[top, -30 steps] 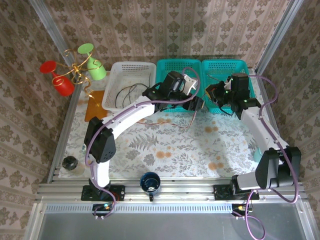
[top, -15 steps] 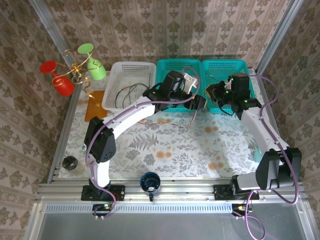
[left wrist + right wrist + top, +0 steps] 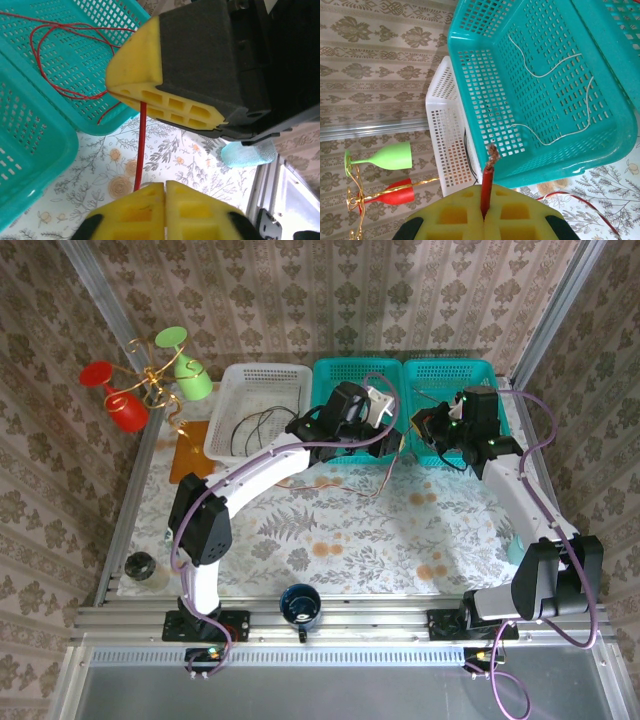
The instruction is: Untangle the cables
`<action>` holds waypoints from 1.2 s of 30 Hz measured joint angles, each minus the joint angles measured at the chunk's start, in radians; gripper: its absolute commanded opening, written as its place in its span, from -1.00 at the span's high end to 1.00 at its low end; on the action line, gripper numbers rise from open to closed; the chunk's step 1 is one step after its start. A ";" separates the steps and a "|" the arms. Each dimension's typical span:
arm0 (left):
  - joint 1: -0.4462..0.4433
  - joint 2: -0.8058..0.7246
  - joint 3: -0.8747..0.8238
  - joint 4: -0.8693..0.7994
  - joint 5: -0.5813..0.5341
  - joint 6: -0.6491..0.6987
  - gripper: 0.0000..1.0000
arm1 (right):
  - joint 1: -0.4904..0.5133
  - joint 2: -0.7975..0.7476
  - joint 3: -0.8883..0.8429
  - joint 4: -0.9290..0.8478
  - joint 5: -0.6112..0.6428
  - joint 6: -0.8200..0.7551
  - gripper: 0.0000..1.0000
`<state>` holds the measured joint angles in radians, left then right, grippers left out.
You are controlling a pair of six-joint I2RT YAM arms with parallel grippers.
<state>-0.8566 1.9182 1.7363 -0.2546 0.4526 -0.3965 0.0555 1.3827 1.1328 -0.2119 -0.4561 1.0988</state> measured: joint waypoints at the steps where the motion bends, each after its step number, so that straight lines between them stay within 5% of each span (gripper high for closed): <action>1: 0.000 0.000 0.000 0.000 -0.003 -0.001 1.00 | 0.000 0.000 0.000 0.000 0.000 0.000 1.00; 10: 0.000 -0.019 0.028 -0.114 -0.063 0.074 1.00 | -0.001 -0.010 0.000 -0.037 0.048 -0.015 1.00; 18: 0.000 -0.193 0.122 -0.276 -0.175 0.202 1.00 | -0.003 -0.147 -0.002 -0.089 0.188 -0.014 1.00; 27: 0.046 -0.372 0.197 -0.339 -0.238 0.290 1.00 | 0.120 -0.312 0.126 -0.208 0.470 -0.118 1.00; 36: 0.190 -0.468 0.122 -0.352 -0.290 0.308 1.00 | 0.129 -0.333 0.256 -0.268 0.726 -0.326 1.00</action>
<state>-0.6666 1.4502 1.8584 -0.6071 0.1627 -0.0887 0.1848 1.0492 1.3884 -0.4797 0.2699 0.7727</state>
